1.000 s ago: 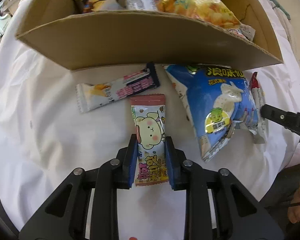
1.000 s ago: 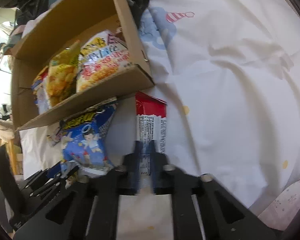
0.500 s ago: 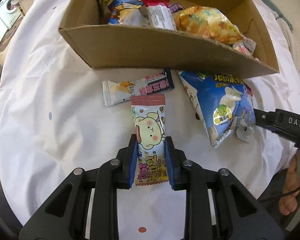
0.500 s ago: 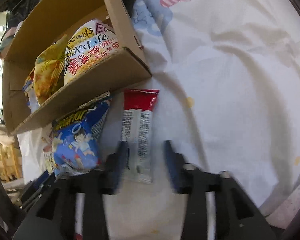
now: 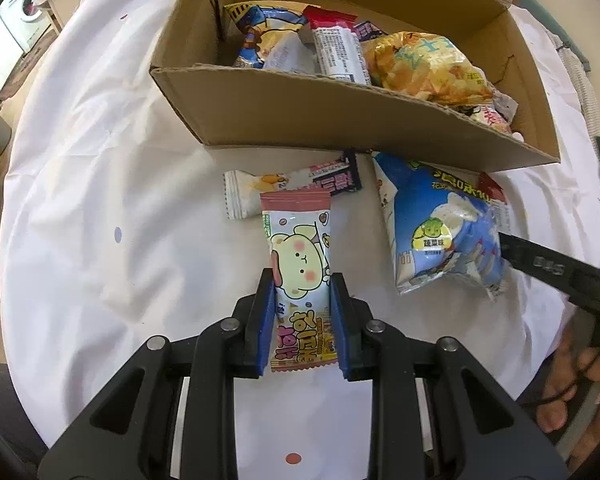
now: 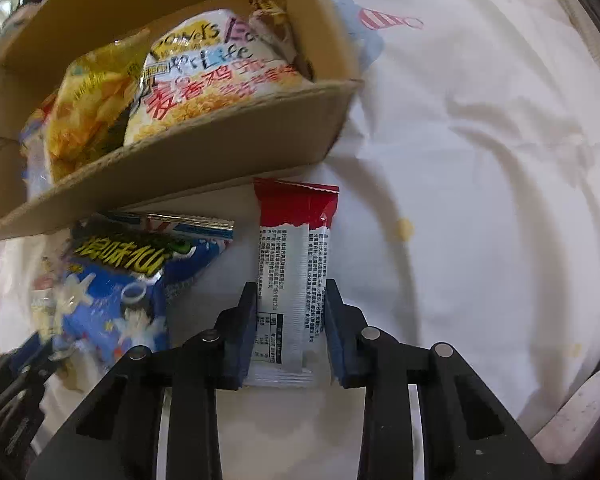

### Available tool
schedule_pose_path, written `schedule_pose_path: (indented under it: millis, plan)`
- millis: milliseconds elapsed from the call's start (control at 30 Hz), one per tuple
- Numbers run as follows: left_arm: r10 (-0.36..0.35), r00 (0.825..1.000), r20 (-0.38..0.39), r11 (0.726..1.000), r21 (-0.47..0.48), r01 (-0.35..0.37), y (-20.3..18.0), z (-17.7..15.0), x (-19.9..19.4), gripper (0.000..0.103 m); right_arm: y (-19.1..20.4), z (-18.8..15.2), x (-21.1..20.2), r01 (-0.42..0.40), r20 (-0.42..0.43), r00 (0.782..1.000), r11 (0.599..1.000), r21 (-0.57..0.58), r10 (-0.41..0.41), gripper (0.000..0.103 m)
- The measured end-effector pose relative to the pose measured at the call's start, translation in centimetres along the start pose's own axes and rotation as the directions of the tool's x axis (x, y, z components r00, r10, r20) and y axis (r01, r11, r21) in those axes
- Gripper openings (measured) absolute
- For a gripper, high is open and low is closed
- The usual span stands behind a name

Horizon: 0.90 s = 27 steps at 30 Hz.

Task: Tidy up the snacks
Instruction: 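Grasp pink bear-print packet with left tool while right tool grasps red-white bar, then carry bear-print packet with left tool while right tool carries red-white bar over box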

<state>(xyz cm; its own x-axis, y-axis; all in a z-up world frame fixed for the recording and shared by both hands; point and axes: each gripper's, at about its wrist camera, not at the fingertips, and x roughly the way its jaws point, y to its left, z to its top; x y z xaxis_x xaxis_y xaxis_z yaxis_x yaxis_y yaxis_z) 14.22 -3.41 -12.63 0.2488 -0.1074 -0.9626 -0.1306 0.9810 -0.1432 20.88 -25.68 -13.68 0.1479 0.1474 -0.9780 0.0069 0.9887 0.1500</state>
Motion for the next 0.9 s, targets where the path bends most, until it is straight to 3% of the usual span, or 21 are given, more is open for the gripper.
schedule_pose_path:
  millis: [200,367,500,633,800,900]
  plan:
    - [0.023,1.0,0.01,1.0,0.006,-0.023,0.1,-0.1,-0.1,0.022,-4.9,-1.0,-3.1,-0.097,0.037,0.995,0.99,0.099,0.094,0.033]
    - [0.057,0.996,0.072,0.998,-0.007,-0.057,0.7,-0.3,-1.4,0.022,-9.3,-1.7,-6.9,-0.172,0.164,0.977,0.96,0.222,0.137,0.033]
    - [0.088,0.988,0.126,0.996,-0.02,-0.086,1.0,-0.9,-2.8,0.022,-11.8,-1.7,-10.3,-0.256,0.323,0.933,0.921,0.295,0.157,0.033]
    - [0.105,0.975,0.194,0.994,-0.042,-0.099,1.4,-0.9,-5.4,0.022,-11.1,-1.7,-13.2,-0.326,0.454,0.872,0.908,0.263,0.181,0.033]
    - [0.133,0.938,0.32,0.991,-0.067,-0.118,2.3,0.8,-9.9,0.022,-9.6,-1.3,-15.3,-0.423,0.521,0.805,0.89,0.169,0.284,0.033]
    - [0.128,0.916,0.379,0.992,-0.064,-0.113,2.5,2.3,-12.6,0.022,-6.3,-0.6,-15.2,-0.44,0.545,0.773,0.893,0.091,0.326,0.033]
